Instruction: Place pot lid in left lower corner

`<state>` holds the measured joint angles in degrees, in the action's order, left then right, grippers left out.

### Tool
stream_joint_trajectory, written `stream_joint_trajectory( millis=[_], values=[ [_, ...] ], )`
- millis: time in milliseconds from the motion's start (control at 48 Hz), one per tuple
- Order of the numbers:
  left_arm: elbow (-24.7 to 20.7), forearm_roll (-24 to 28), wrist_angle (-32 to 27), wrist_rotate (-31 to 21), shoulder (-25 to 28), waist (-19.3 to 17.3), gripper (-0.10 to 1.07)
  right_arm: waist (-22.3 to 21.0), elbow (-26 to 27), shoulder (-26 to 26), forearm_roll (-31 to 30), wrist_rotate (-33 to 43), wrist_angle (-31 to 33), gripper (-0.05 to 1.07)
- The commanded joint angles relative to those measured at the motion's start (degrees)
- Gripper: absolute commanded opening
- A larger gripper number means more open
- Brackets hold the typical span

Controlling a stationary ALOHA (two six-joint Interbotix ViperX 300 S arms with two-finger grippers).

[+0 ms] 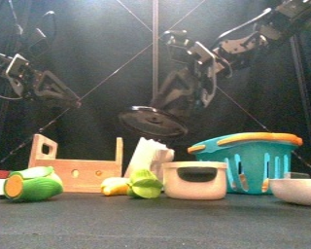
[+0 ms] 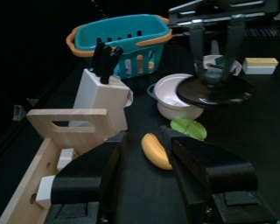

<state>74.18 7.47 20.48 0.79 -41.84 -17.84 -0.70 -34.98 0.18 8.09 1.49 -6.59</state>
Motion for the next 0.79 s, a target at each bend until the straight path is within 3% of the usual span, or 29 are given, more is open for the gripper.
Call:
stream_joint_trajectory(
  millis=[0,292,771],
  values=[
    [-0.79,-0.44,0.53,-0.09,0.00,-0.79,0.77,2.46,6.33,2.90,-2.72,0.00,-0.09,0.64],
    [-0.26,-2.99,0.62,0.00,-0.79,-2.90,0.77,8.09,17.58,12.04,-7.56,0.09,0.97,0.64],
    [0.00,-3.43,0.62,0.00,-0.79,-2.90,0.77,11.34,34.54,25.66,-8.35,0.09,5.45,0.64]
  ],
)
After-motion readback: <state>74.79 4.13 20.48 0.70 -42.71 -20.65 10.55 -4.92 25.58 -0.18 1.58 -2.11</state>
